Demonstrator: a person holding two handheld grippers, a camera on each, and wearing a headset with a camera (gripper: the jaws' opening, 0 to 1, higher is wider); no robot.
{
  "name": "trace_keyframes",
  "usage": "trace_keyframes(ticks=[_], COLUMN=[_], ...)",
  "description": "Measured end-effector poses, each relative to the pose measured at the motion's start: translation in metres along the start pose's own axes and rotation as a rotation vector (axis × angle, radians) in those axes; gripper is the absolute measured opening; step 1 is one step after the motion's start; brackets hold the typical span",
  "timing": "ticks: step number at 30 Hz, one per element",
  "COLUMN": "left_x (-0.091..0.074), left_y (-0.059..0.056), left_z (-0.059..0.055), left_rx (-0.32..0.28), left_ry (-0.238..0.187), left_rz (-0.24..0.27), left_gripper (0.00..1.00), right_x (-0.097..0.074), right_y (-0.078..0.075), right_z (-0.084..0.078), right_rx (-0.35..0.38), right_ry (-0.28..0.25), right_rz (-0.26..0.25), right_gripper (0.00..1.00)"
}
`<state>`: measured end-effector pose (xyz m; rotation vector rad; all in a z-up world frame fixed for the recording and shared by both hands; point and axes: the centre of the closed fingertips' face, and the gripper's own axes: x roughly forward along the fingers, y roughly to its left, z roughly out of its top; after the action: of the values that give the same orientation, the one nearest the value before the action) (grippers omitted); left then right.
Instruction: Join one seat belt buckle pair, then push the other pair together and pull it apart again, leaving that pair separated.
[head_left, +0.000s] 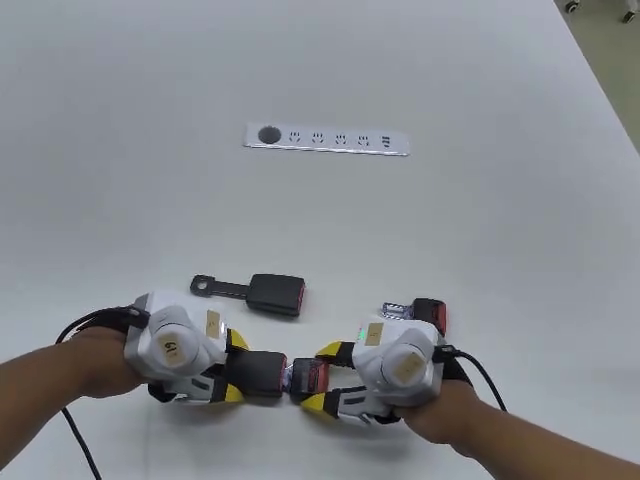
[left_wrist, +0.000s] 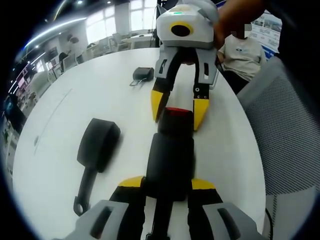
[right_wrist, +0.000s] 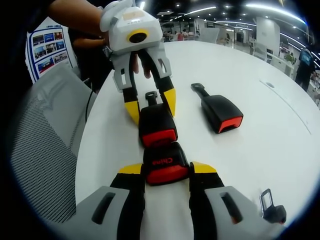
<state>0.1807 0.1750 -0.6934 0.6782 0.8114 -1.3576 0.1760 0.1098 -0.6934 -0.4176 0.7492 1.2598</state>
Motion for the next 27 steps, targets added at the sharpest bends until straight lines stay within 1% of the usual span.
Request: trace_keyframes(ticks=[5, 8, 11, 12, 13, 16, 20, 23, 25, 27], left_x=[-0.0002, -0.0007, -0.0006, -0.0007, -0.0012, -0.0016, -0.002, -0.0024, -0.0023, -0.0025], left_y=[0.0, 0.0007, 0.0002, -0.0004, -0.001, -0.0019, -0.0011, -0.0012, -0.0014, -0.0003], left_z=[0.0013, 0.0012, 0.0023, 0.0027, 0.0032, 0.0044, 0.0035, 0.0037, 0.0031, 0.0019], left_rx=[0.015, 0.019, 0.03, 0.045, 0.047, 0.079, 0.077, 0.071, 0.079, 0.065], left_ry=[-0.005, -0.025, -0.035, -0.042, -0.045, -0.051, -0.066, -0.078, -0.084, -0.099], left_rz=[-0.006, -0.015, -0.018, -0.023, -0.025, -0.035, -0.045, -0.049, -0.049, -0.05], left_gripper=[0.32, 0.32, 0.32, 0.32, 0.32, 0.32, 0.32, 0.31, 0.31, 0.31], right_x=[0.0004, 0.0016, 0.0004, -0.0001, 0.0, -0.001, -0.0046, -0.0049, -0.0043, -0.0048], right_y=[-0.0009, -0.0008, 0.0005, 0.0002, 0.0005, 0.0005, 0.0011, -0.0005, -0.0002, -0.0003], right_z=[-0.0016, -0.001, -0.0015, -0.0024, -0.0027, -0.0028, -0.0021, -0.0011, -0.0011, -0.0009], right_rx=[-0.014, -0.019, -0.032, -0.036, -0.049, -0.061, -0.068, -0.059, -0.062, -0.059], right_ry=[0.007, 0.021, 0.042, 0.041, 0.038, 0.04, 0.017, 0.0, -0.008, -0.025], right_rz=[0.007, 0.008, 0.014, 0.022, 0.031, 0.038, 0.043, 0.051, 0.052, 0.052], right_gripper=[0.32, 0.32, 0.32, 0.32, 0.32, 0.32, 0.31, 0.31, 0.31, 0.31])
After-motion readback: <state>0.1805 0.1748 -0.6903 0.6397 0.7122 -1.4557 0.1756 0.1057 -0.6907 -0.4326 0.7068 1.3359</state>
